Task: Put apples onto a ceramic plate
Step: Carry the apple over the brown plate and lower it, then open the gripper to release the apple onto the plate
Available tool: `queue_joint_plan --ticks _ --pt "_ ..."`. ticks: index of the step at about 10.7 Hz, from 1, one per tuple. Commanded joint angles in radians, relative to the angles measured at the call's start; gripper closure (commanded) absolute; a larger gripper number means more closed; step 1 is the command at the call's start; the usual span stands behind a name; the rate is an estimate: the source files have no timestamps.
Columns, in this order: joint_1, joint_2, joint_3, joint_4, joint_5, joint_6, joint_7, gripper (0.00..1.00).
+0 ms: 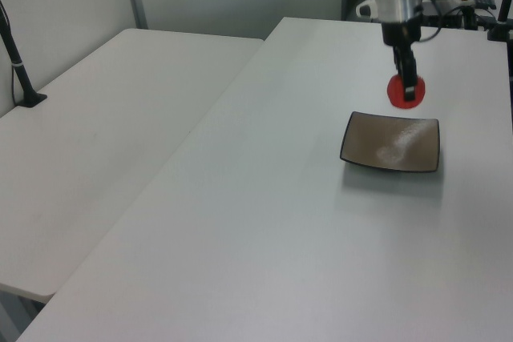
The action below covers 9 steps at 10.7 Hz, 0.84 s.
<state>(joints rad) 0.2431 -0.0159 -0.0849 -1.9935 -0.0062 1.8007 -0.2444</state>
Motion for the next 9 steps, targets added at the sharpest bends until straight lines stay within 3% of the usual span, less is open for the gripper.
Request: queue_joint_plan --ticks 1,4,9 --pt "0.013 -0.007 0.037 -0.152 -0.012 0.201 0.062 0.87" --pt "0.013 0.027 0.050 -0.218 -0.038 0.366 0.068 0.87" --pt "0.012 0.083 0.051 -0.228 -0.075 0.467 0.103 0.86"
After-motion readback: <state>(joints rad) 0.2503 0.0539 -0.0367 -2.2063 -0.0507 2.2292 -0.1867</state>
